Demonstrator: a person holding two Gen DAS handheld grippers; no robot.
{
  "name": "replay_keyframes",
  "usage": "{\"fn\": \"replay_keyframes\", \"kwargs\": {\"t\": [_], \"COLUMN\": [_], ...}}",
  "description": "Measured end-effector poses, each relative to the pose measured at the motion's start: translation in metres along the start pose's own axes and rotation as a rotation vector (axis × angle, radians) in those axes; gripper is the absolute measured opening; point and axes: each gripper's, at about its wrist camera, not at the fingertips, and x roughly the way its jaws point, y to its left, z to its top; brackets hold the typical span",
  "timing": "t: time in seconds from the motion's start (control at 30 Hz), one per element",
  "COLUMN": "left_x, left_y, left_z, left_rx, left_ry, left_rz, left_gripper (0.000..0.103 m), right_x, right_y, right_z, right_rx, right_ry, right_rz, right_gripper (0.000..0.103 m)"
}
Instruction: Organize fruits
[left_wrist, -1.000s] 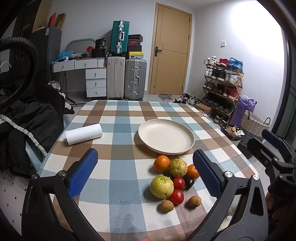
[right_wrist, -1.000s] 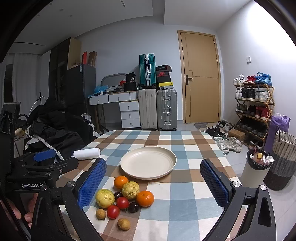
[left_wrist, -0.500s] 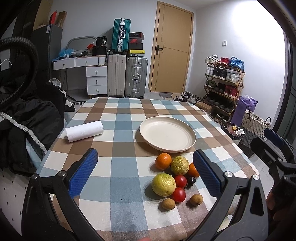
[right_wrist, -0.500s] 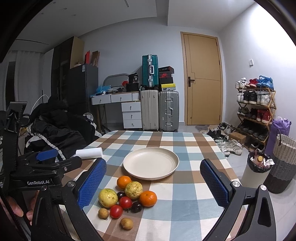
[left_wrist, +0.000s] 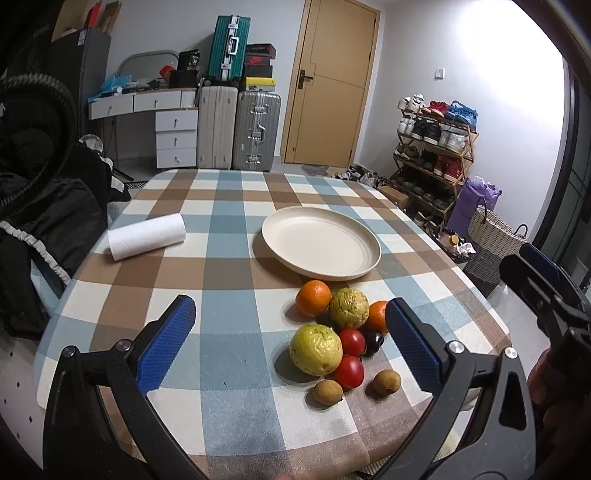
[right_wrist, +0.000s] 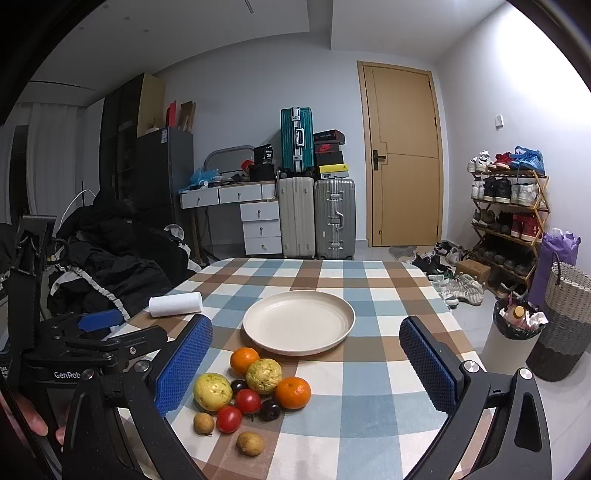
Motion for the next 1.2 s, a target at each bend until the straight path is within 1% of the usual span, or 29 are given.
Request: {"fn": "replay_keyframes", "kwargs": {"t": [0.23,0.37,0.5,0.6,0.73,0.93,1.0,1.07,1.2], "left_x": [0.035,0.057,0.077,0.09,0.104,0.118,0.122,0.126,0.129], "left_y": [0.008,0.014,0.015,0.014,0.018,0.019,0.019,0.019,0.016], "left_z": [-0.008,-0.012,-0.015,-0.017,-0.018,-0.018,-0.019,-0.018,-0.018], "left_rx": [-0.024,-0.05,-0.056,-0.054,-0.075,-0.08,-0.081,-0.088,-0.076], "left_ry": [0.101,0.154,0.194,0.218,0.241,0.274,0.283,0.298,0.301], "left_rz": [-0.071,-0.126,-0.178,-0.193,-0.222,-0.246,-0.252,-0.274,-0.291], "left_gripper": [0.102,0.102,0.102,0.102,0.101,0.091,0.086,0.078,0.066], "right_x": [0.01,0.019,0.033,0.046,0.064,0.086,0.092,0.099,0.105], "right_y": [-0.009,-0.014,-0.02,-0.025,-0.033,-0.041,-0.044,-0.046,-0.045], "right_z": [-0.005,-0.011,-0.018,-0.024,-0.032,-0.039,-0.041,-0.042,-0.044], "right_rx": [0.024,0.031,0.049,0.059,0.081,0.103,0.113,0.123,0.129], "right_ry": [0.027,0.051,0.081,0.109,0.14,0.174,0.183,0.197,0.205], "right_rz": [0.001,-0.001,0.002,0.003,0.007,0.007,0.012,0.021,0.033], "right_gripper": [0.103,0.103,0.103,0.103,0.103,0.103,0.103,0.103,0.103]}}
